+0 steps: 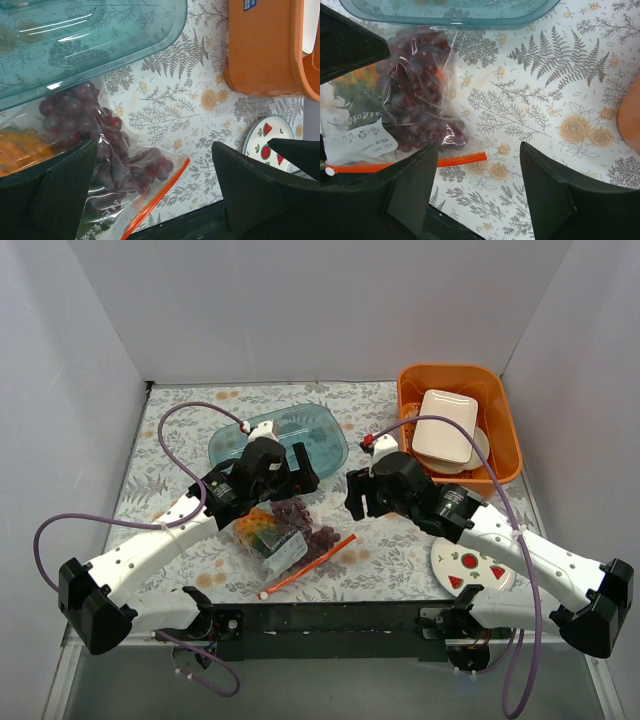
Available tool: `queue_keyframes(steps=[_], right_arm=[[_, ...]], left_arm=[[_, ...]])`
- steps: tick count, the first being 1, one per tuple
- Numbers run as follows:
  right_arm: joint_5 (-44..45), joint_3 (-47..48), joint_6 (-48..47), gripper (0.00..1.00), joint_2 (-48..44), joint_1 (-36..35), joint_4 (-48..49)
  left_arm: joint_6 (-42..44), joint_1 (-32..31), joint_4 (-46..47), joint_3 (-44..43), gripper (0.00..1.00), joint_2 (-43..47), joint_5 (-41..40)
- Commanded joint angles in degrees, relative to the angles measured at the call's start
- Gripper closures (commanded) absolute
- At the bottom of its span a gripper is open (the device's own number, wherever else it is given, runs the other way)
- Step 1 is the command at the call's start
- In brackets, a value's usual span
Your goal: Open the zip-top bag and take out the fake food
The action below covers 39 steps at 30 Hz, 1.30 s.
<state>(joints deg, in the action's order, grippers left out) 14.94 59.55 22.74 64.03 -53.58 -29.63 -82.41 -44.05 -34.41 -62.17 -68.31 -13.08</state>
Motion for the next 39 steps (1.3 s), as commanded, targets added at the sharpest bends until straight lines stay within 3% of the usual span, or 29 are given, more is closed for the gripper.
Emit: queue_keyframes(steps=[1, 7, 13, 22, 28, 33, 36, 39], right_arm=[[-0.78, -1.01, -0.06, 0.25, -2.06, 0.06, 6.33], [-5.44, -9.44, -0.16, 0.25, -6.46, 0.06, 11.16], [-7.30, -18.76, 5.46, 0.26, -11.29, -0.47, 15.65], [-3.61, -30.45, 12.76, 0.27, -15.87, -3.19, 24.97], [-2.47, -31.25, 15.04, 0.29, -14.11, -8.19, 26.37], [-0.87, -34.40, 18.12, 0.29, -11.21, -13.30, 29.10], [-2.02, -35.12, 18.92, 0.29, -8.40, -14.18, 33.40], [-2.81, -34.07, 18.48, 0.36, -4.54, -14.79, 35.51]], left_arm=[[1.03, -0.07, -1.18, -1.02, 0.02, 2.13, -2.13], [-2.57, -0.07, -4.77, -0.49, 0.02, 5.64, -3.69], [-10.05, -0.07, -15.59, -0.33, 0.02, 10.74, -5.91], [-5.39, -0.94, -14.20, 2.23, 0.06, 13.82, 5.87], [-18.37, -10.78, -15.15, 9.43, 0.16, 15.57, -3.50], [-34.71, -11.67, -22.18, 15.58, 0.23, 21.64, -7.57], [-39.30, -11.76, -26.57, 16.91, 0.26, 23.49, -8.97], [-39.76, -11.76, -28.16, 16.38, 0.29, 23.49, -9.86]])
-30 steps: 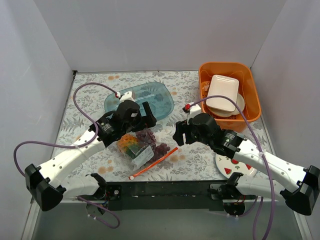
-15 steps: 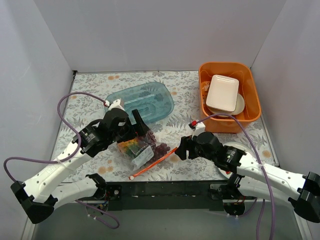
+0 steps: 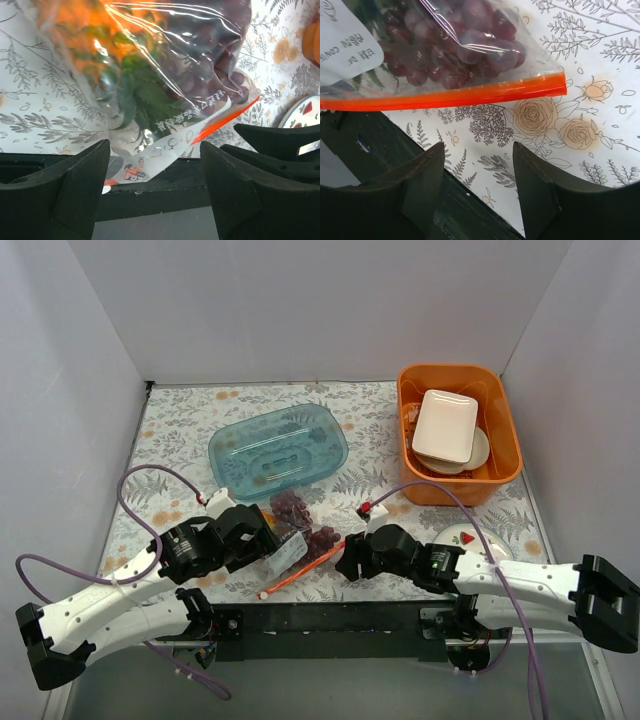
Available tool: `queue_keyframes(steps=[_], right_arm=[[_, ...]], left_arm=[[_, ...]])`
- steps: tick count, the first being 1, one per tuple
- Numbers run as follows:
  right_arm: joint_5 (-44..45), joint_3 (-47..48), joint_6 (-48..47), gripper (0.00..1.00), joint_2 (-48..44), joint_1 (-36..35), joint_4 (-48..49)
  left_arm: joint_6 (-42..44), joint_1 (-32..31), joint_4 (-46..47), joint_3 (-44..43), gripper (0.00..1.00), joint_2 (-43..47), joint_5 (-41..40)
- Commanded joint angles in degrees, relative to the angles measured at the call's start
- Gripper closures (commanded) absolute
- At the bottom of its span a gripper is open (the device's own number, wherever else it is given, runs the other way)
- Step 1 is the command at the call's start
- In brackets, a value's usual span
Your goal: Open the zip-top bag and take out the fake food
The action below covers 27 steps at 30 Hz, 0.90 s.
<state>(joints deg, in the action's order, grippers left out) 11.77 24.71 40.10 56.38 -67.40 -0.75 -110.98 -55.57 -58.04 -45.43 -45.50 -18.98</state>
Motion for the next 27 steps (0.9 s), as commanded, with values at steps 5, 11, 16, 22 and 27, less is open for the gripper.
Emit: queue_keyframes(steps=[5, 11, 16, 22, 27], right_arm=[[4.39, 4.73, -0.19, 0.38, 8.56, -0.29, 6.65], [0.90, 9.82, -4.14, 0.43, 15.68, 9.45, 6.20], [-2.36, 20.00, -8.27, 0.41, 24.80, 15.97, 4.11], [-2.80, 32.95, -11.62, 0.40, 30.11, 16.86, -3.99], [-3.07, 28.21, -10.22, 0.39, 23.00, 16.42, -8.12]], left_arm=[[-10.14, -0.24, -0.86, 2.00, 0.34, 0.49, -1.94], [-9.35, -0.24, 3.63, 3.95, 0.39, 0.41, -0.70], [-6.36, -0.24, 6.80, 3.86, 0.35, -0.82, 1.05], [-6.35, -0.15, 6.89, 3.94, 0.34, -1.35, 4.12], [-7.32, -0.24, 6.36, 6.49, 0.36, 1.10, 8.08]])
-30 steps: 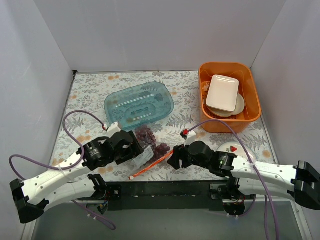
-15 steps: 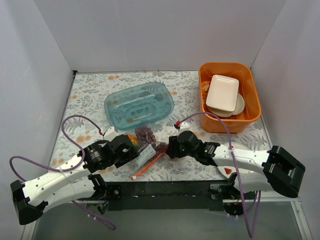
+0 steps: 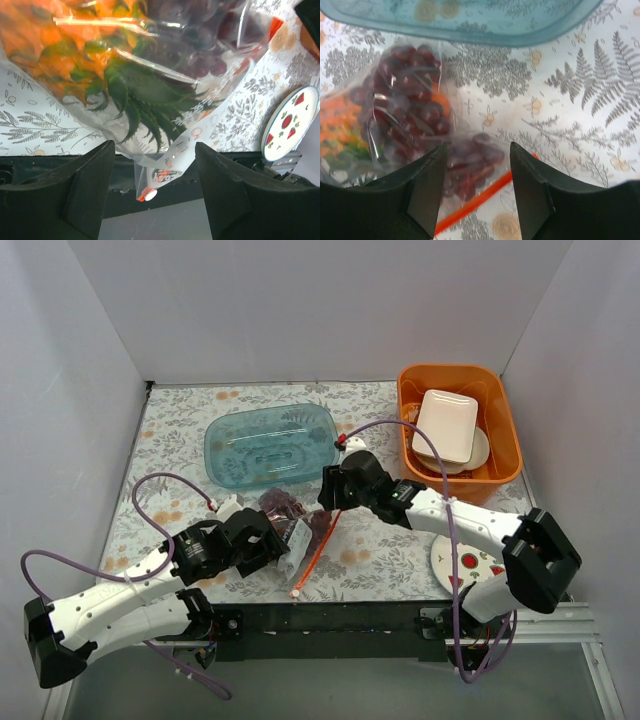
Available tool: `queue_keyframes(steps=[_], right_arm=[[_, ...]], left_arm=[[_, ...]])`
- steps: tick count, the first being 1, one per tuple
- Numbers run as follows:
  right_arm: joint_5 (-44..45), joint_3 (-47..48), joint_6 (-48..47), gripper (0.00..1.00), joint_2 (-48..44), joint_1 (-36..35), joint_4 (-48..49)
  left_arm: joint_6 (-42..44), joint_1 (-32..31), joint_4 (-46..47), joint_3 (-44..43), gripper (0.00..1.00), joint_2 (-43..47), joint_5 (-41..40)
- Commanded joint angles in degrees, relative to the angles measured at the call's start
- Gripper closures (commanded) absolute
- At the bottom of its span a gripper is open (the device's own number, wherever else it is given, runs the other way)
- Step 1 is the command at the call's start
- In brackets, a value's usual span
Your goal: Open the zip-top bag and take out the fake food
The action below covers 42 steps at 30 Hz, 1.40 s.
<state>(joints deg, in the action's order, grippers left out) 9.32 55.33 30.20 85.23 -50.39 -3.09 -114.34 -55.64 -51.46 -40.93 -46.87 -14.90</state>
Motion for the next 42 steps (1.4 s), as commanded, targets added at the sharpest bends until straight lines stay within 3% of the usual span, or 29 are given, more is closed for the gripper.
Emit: queue_keyframes(steps=[1, 9, 14, 20, 24, 36, 42], right_arm=[[-0.79, -5.12, 0.56, 0.39, -9.43, -0.76, -6.31], [-8.88, -17.88, 12.24, 0.38, -21.07, -8.66, -0.52], [-13.27, -23.77, 20.85, 0.41, -20.81, -15.69, 12.92], [-14.07, -28.52, 25.17, 0.44, -18.70, -19.13, 24.69], [-15.47, -30.19, 27.72, 0.45, -16.51, -19.92, 31.64], [-18.11, -29.84, 29.48, 0.50, -10.35, -20.36, 35.88], [-18.02, -30.99, 30.89, 0.53, -10.00, -20.54, 35.79]], left_arm=[[-4.13, -0.09, -0.74, 2.43, 0.36, 3.10, 4.52], [-2.02, -0.09, -1.80, 4.10, 0.39, 5.39, 12.33], [0.34, -0.17, 0.75, 6.30, 0.50, 7.76, 17.17], [4.48, -0.26, 1.62, 8.58, 0.65, 9.60, 22.18], [3.78, -0.26, 4.79, 11.04, 0.68, 10.84, 23.95], [1.85, -1.14, 16.12, 18.51, 0.67, 10.75, 25.44], [1.49, -1.23, 20.95, 19.92, 0.73, 9.96, 25.53]])
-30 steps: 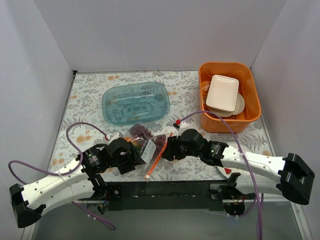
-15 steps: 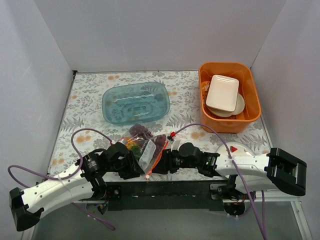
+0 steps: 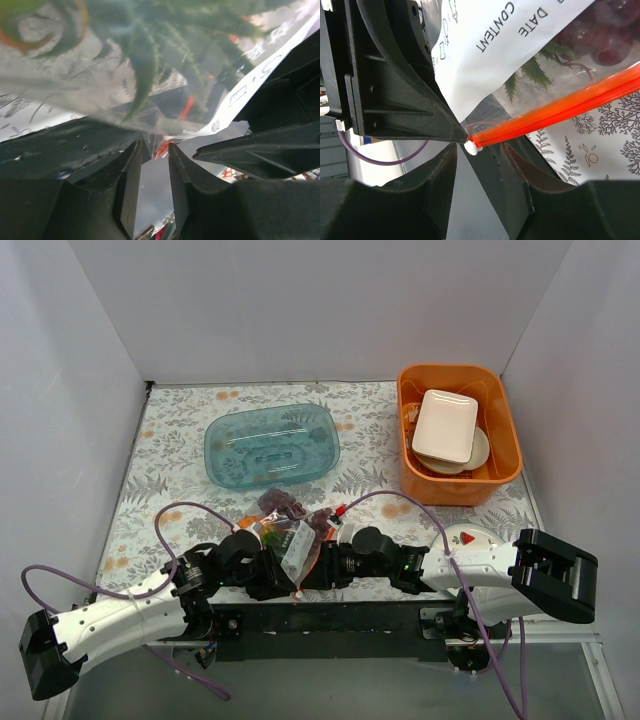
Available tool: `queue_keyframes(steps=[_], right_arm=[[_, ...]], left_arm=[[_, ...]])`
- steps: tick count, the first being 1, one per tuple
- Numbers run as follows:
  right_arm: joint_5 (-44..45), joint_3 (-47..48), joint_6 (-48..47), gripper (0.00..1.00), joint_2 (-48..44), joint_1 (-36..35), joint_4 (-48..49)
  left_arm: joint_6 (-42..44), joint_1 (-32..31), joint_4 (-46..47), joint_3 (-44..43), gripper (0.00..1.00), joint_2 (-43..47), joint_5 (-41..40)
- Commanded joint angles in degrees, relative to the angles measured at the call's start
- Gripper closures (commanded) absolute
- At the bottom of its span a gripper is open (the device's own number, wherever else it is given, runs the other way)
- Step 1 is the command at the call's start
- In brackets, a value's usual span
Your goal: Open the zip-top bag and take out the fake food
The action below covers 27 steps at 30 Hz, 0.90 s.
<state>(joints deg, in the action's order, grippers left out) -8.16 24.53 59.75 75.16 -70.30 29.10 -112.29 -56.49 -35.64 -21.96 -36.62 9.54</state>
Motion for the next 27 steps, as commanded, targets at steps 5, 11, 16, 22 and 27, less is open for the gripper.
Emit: queue_keyframes(steps=[5, 11, 16, 22, 27], right_arm=[[-0.45, -0.45, 1.78, 0.54, 0.17, -1.15, 3.59], [1.83, -3.26, 2.83, 0.54, -2.64, -1.33, 2.89], [4.29, -5.11, 3.62, 0.54, -5.46, -1.24, 1.75], [5.88, -8.27, 5.55, 0.54, -7.48, -1.24, 5.43], [6.32, -8.27, 6.43, 0.55, -7.13, -1.33, 6.49]], left_arm=[[-0.56, -0.55, 8.38, 1.83, 0.78, -1.78, -0.31], [-1.35, -0.55, 13.57, 2.36, 0.96, -3.81, -0.66], [-1.09, -0.73, 17.70, 1.65, 1.00, -6.53, 0.13], [-1.79, -1.34, 20.52, 1.56, 1.00, -7.32, 0.65], [-2.67, -1.87, 22.36, 2.00, 1.00, -7.50, 0.83]])
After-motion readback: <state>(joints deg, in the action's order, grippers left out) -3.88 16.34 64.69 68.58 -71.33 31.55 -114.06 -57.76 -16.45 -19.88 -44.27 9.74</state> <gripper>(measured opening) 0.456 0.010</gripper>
